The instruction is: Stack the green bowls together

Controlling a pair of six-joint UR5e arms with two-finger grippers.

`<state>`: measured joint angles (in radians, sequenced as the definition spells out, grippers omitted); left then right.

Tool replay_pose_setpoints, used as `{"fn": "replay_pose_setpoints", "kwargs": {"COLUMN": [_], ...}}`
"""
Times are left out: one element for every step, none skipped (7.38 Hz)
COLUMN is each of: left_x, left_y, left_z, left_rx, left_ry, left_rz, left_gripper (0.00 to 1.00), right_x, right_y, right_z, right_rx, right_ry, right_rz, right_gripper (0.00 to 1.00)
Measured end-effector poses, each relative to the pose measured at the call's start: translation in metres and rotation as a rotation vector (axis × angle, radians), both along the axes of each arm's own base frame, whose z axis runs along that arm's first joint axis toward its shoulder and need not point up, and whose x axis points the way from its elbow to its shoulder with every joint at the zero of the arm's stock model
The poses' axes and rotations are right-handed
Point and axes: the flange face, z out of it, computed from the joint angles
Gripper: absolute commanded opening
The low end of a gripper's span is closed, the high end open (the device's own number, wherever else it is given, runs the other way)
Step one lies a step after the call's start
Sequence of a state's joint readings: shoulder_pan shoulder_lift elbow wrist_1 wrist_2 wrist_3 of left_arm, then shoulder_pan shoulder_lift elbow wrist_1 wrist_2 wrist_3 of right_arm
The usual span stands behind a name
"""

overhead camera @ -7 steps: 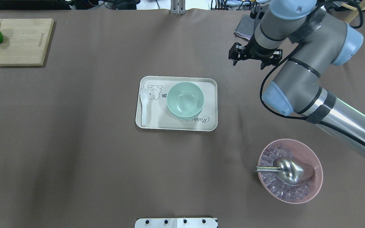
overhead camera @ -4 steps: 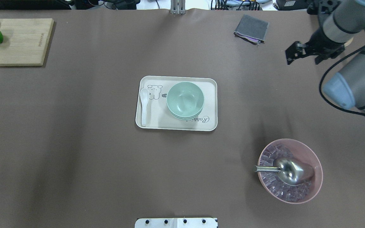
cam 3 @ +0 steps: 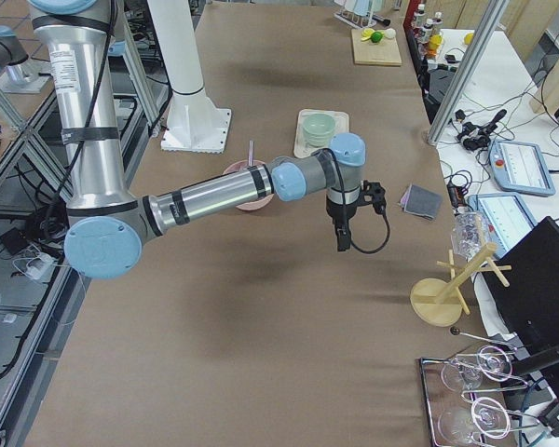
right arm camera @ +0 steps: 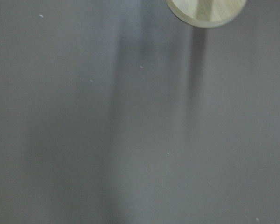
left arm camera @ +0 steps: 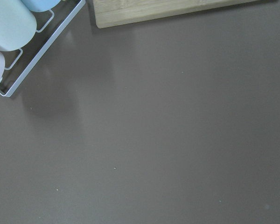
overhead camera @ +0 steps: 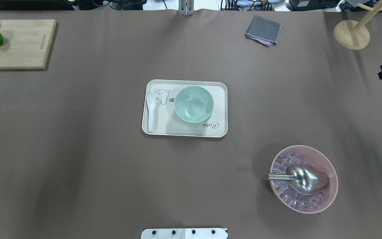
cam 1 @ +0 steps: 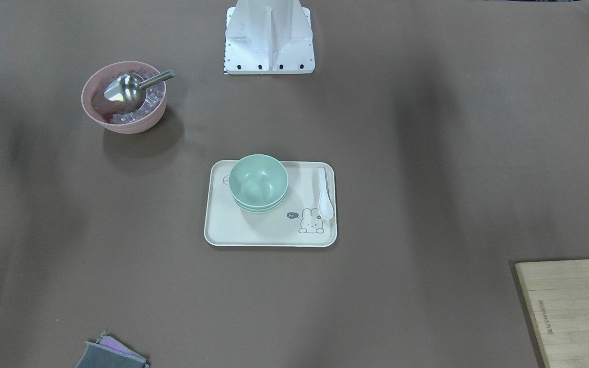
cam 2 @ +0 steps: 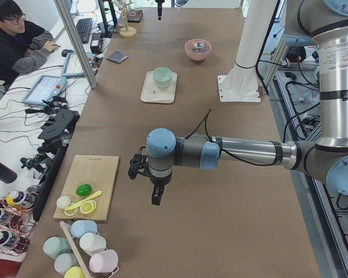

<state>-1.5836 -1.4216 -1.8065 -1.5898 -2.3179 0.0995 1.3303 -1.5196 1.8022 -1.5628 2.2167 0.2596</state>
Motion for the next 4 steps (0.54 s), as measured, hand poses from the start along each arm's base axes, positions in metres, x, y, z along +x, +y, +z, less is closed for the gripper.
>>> {"fn": "replay_pose_setpoints", "kwargs": {"left_x": [0.0, 0.0, 0.001, 0.001], "left_y": [0.0, 0.002, 0.004, 0.007], "left_z": [-0.001, 0.0, 0.002, 0.004], "left_rx": [0.002, -0.001, -0.006, -0.011], "left_ry": [0.0, 0.0, 0.0, 0.0], "left_rz": [0.0, 0.001, 0.001, 0.001], "left_gripper": [0.98, 0.98, 0.98, 0.98], "right_x": [0.026, 0.043, 0.052, 0.056], "right_y": [0.019, 0.037, 0.054, 0.065], "right_z": [0.029, 0.053, 0.073, 0.086], "right_rx": [-0.029, -0.065, -0.102, -0.128], "right_ry": [0.012, 0.021, 0.029, 0.034], "right_rz": [0.007, 0.022, 0.031, 0.036], "right_gripper": [1.0, 1.0, 1.0, 1.0]}}
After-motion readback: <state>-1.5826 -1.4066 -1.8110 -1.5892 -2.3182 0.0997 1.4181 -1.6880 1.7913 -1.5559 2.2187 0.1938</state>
